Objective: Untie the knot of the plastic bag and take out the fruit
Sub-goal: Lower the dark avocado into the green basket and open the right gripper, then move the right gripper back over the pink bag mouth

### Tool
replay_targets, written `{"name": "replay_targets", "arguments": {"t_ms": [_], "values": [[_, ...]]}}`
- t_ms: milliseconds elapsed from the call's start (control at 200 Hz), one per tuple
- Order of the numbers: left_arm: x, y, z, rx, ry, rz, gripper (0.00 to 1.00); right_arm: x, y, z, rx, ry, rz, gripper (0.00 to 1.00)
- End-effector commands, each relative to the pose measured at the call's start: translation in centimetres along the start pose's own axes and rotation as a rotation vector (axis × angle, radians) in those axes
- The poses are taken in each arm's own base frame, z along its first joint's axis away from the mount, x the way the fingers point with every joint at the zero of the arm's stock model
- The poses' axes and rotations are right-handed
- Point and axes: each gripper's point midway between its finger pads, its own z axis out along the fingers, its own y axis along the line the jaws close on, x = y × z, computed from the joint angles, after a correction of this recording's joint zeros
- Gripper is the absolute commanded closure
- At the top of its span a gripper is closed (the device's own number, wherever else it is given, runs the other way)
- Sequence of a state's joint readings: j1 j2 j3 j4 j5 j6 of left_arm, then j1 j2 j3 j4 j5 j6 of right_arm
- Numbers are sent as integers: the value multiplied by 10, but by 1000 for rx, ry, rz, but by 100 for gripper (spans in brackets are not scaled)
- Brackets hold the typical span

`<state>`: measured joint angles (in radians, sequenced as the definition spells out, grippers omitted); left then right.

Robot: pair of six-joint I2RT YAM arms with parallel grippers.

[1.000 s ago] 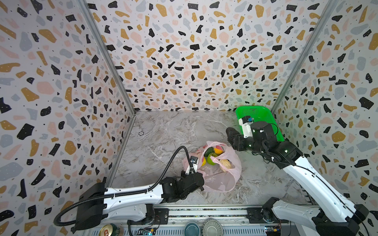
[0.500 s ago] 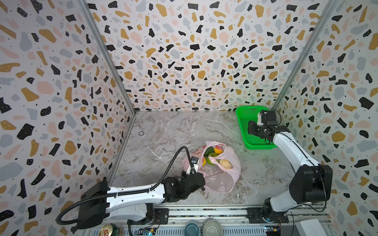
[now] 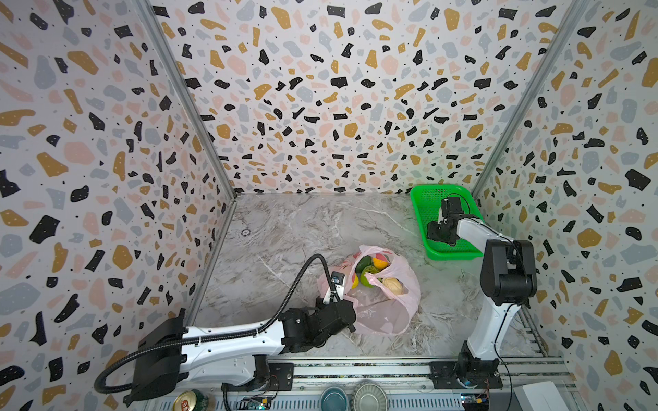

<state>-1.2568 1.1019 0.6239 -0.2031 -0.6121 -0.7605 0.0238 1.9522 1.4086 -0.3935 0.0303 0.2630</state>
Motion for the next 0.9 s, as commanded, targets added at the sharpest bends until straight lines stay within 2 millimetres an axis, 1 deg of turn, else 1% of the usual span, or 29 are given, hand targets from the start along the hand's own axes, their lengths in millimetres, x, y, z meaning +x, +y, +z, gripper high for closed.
{"name": "replay_targets", "arguments": {"t_ms": [0,110,200,335,456,516,561,611,691,801,896], "values": [[-14,-2,-3,12,-46,-42,100,-18,0,-18,17,-54,-27,35],[-15,-4,-3,16,-47,-42,100,-20,0,-24,16,-58,-34,25],[-16,-5,-4,18,-49,-38,100,-23,1,-33,8,-68,-36,18],[-18,-6,-5,21,-47,-27,100,-28,5,-51,-14,-90,-36,13],[-19,-7,-6,24,-44,-13,100,-31,14,-80,-67,-111,-33,10],[-20,-7,-6,27,-45,-8,100,-30,22,-100,-105,-120,-39,9],[-20,-8,-6,28,-45,0,100,-28,31,-119,-147,-130,-53,9],[-21,-8,-5,27,-43,8,100,-22,45,-142,-201,-135,-72,9],[-23,-9,-5,27,-47,10,100,-1,74,-181,-313,-121,-115,9],[-29,-9,-8,28,-66,-6,100,43,117,-237,-466,-68,-180,9],[-33,-9,-9,26,-80,-19,100,82,146,-280,-564,-37,-223,9]]}}
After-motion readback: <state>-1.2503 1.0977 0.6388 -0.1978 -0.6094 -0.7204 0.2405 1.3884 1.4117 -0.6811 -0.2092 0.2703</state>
